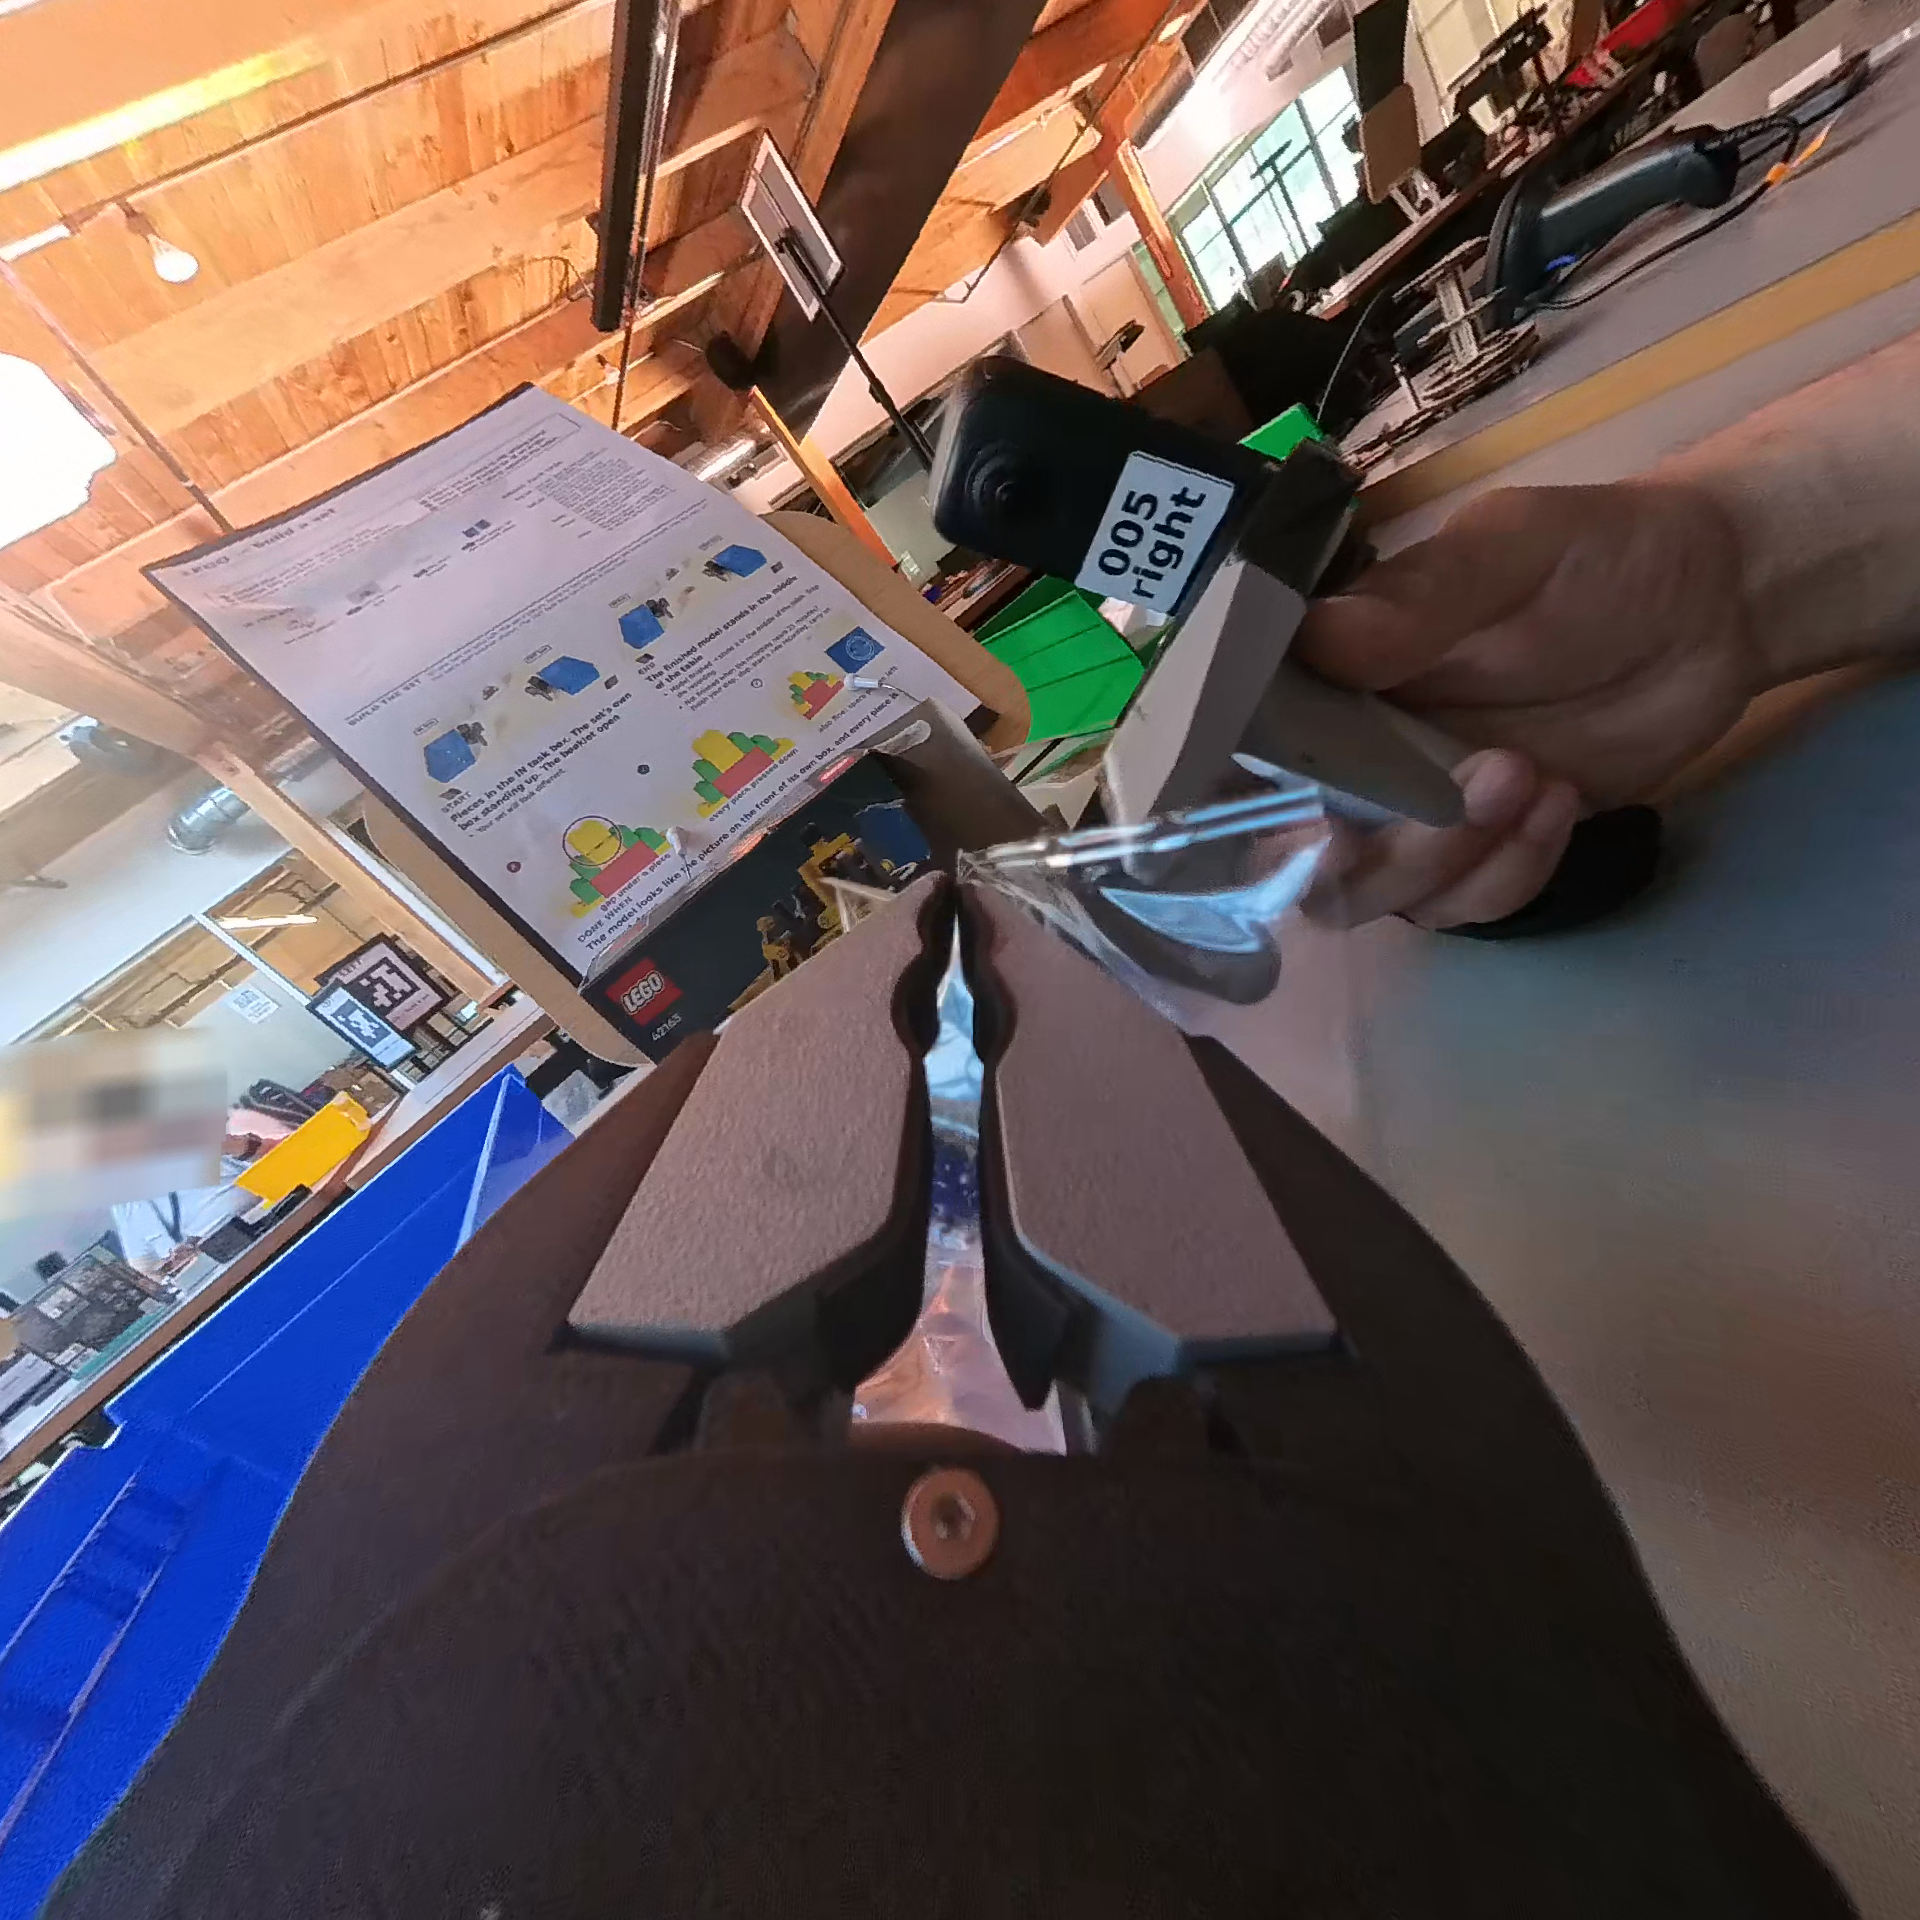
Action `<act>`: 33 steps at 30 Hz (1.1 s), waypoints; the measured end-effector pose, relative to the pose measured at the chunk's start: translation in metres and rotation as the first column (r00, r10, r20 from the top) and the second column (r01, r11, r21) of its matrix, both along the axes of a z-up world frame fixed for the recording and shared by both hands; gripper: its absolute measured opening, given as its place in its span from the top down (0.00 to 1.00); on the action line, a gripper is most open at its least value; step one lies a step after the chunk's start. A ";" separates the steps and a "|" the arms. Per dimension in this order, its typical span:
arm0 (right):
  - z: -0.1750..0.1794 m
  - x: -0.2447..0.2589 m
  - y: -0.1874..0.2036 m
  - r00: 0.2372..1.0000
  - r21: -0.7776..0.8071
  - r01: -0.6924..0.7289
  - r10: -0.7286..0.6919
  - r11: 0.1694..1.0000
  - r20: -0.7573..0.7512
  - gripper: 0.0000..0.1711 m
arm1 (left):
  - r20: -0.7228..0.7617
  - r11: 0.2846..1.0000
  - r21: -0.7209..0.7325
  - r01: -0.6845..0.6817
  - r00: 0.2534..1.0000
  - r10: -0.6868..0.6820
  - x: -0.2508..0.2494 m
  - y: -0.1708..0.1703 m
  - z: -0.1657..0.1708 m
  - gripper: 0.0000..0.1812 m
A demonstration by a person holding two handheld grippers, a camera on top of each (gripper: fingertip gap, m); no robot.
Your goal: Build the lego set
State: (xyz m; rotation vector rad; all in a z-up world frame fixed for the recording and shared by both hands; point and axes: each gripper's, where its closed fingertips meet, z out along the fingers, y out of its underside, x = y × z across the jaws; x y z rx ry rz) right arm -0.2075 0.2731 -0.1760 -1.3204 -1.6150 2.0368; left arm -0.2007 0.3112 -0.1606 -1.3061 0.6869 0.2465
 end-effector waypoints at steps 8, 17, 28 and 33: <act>0.002 0.002 -0.003 1.000 0.023 -0.006 0.006 1.000 -0.006 0.70 | 0.011 1.000 0.017 -0.013 1.000 0.013 -0.003 -0.003 0.003 1.00; 0.002 0.002 0.000 0.999 0.033 0.015 -0.014 0.999 -0.030 0.69 | 0.003 0.998 0.053 -0.019 1.000 0.018 -0.005 -0.010 0.007 1.00; 0.007 0.004 -0.001 0.998 0.019 0.009 -0.008 1.000 -0.061 0.69 | 0.011 0.999 0.014 -0.039 0.999 0.039 -0.009 -0.008 0.002 1.00; 0.010 0.003 -0.004 0.998 0.019 0.006 -0.004 1.000 -0.066 0.68 | 0.009 0.999 0.013 -0.046 0.999 0.046 -0.011 -0.008 0.001 1.00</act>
